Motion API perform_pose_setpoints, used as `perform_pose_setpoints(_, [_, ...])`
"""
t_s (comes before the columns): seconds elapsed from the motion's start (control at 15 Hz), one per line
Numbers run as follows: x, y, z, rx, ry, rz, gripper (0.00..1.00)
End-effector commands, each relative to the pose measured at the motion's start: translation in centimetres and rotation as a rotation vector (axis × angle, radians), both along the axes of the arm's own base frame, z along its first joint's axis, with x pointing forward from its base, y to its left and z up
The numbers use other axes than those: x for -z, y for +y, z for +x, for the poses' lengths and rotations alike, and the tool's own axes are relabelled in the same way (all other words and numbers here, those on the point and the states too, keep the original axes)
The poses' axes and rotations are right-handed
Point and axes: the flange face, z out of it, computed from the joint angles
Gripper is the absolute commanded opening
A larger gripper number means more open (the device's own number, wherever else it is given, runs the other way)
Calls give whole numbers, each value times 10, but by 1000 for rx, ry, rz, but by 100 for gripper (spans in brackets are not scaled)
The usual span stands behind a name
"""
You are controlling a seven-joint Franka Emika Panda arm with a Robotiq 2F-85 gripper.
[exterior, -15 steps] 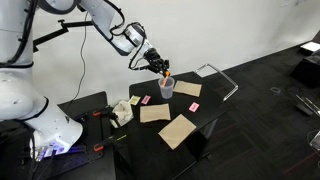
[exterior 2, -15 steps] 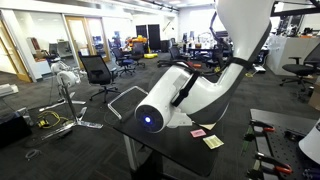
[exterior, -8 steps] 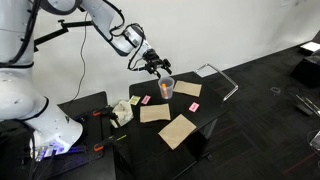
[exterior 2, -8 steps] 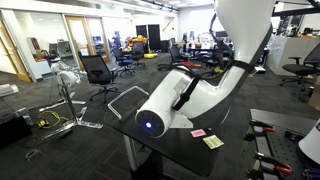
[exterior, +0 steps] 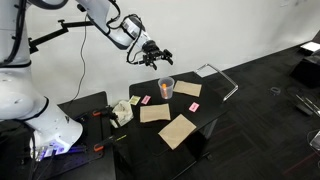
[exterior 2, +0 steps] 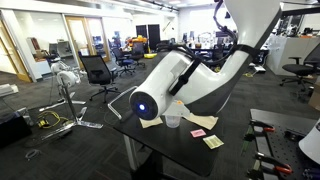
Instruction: Put the orange marker into the plastic cup.
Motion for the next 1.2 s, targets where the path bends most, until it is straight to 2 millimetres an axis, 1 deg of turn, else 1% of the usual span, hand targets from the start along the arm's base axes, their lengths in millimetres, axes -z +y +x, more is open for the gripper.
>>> perform_pose_setpoints(0.0, [-49, -2, -10, 49, -30, -13, 100])
perform_pose_setpoints(0.4, [-119, -7, -20, 96, -52, -24, 100])
perform_pose_setpoints(0.53, [-135, -9, -23, 104, -54, -22, 100])
perform_pose_setpoints(0.67, [-148, -10, -25, 106, -56, -12, 100])
perform_pose_setpoints(0.73, [-152, -10, -27, 101, -55, -4, 100])
perform_pose_setpoints(0.8, [-139, -7, -15, 93, -70, -13, 100])
perform_pose_setpoints(0.93, [-146, -6, -17, 93, -71, -6, 100])
perform_pose_setpoints(1.13, [-146, -6, -18, 93, -70, -6, 100])
